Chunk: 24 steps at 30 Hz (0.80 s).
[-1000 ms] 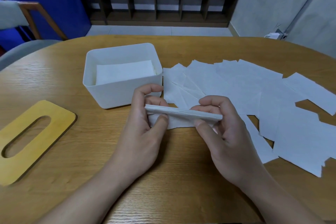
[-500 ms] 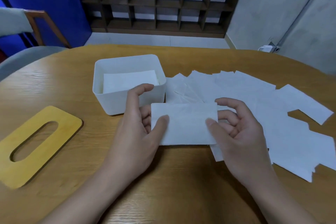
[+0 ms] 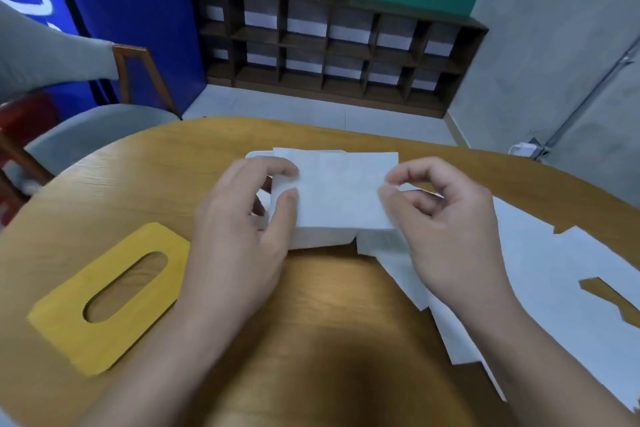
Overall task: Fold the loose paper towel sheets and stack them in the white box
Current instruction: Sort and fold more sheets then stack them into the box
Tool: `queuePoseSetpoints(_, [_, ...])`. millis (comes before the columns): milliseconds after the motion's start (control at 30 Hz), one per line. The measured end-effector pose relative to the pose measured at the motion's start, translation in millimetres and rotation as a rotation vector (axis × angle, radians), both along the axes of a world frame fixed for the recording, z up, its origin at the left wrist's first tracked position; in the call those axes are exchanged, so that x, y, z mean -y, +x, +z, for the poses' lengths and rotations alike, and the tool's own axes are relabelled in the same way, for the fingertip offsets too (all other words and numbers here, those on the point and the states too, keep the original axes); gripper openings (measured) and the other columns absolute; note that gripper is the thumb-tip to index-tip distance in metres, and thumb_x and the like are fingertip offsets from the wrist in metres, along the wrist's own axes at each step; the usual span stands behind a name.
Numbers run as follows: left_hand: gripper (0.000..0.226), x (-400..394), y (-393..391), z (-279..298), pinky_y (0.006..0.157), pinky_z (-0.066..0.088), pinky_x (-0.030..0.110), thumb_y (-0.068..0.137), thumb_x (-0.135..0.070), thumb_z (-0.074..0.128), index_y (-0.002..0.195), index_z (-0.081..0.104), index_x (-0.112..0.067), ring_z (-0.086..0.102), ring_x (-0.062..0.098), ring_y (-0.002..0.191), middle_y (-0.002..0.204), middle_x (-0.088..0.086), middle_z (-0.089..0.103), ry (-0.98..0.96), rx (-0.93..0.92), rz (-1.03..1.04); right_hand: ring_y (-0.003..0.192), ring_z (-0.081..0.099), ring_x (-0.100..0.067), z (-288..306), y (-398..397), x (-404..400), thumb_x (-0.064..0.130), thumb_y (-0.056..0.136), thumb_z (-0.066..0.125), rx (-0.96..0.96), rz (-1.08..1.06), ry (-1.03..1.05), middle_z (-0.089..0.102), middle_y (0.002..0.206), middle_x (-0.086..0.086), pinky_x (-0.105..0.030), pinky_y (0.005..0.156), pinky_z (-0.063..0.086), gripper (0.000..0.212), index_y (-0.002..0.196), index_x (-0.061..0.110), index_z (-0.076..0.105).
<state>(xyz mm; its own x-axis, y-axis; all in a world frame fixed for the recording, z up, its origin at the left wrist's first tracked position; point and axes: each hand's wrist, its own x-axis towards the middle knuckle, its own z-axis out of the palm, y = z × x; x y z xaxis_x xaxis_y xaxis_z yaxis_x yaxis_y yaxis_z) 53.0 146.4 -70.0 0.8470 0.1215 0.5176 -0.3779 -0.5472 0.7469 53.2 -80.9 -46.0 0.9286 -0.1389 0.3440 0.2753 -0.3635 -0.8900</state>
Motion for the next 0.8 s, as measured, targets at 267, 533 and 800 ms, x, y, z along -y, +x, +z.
queuePoseSetpoints(267, [0.015, -19, 40, -19, 0.095, 0.02, 0.032, 0.11, -0.033, 0.06, 0.114, 0.074, -0.036, 0.042, 0.017, 0.118, 0.115, -0.023, 0.069, 0.219, -0.046, 0.184, 0.067, 0.057, 0.002, -1, 81, -28, 0.022, 0.1, 0.073, -0.042, 0.099, -0.542, 0.062, 0.071, 0.023, -0.012, 0.06, 0.036, 0.015, 0.086, 0.027, 0.073])
queuePoseSetpoints(533, [0.052, -18, 53, -34, 0.099, 0.026, 0.043, 0.107, -0.067, 0.04, 0.113, 0.081, -0.036, 0.041, 0.027, 0.124, 0.125, -0.009, 0.063, 0.405, -0.132, 0.224, 0.086, 0.066, -0.01, 3, 98, -31, 0.027, 0.101, 0.069, -0.184, 0.171, -0.937, 0.073, 0.088, 0.013, -0.033, 0.068, 0.053, 0.015, 0.086, 0.028, 0.071])
queuePoseSetpoints(800, [0.037, -15, 52, -30, 0.095, 0.028, 0.043, 0.107, -0.054, 0.052, 0.109, 0.083, -0.034, 0.044, 0.03, 0.122, 0.128, -0.008, 0.064, 0.414, -0.029, 0.243, 0.115, 0.054, -0.018, 14, 99, -30, 0.048, 0.095, 0.081, -0.122, 0.134, -1.076, 0.059, 0.116, 0.009, -0.033, 0.093, 0.042, 0.02, 0.105, 0.03, 0.082])
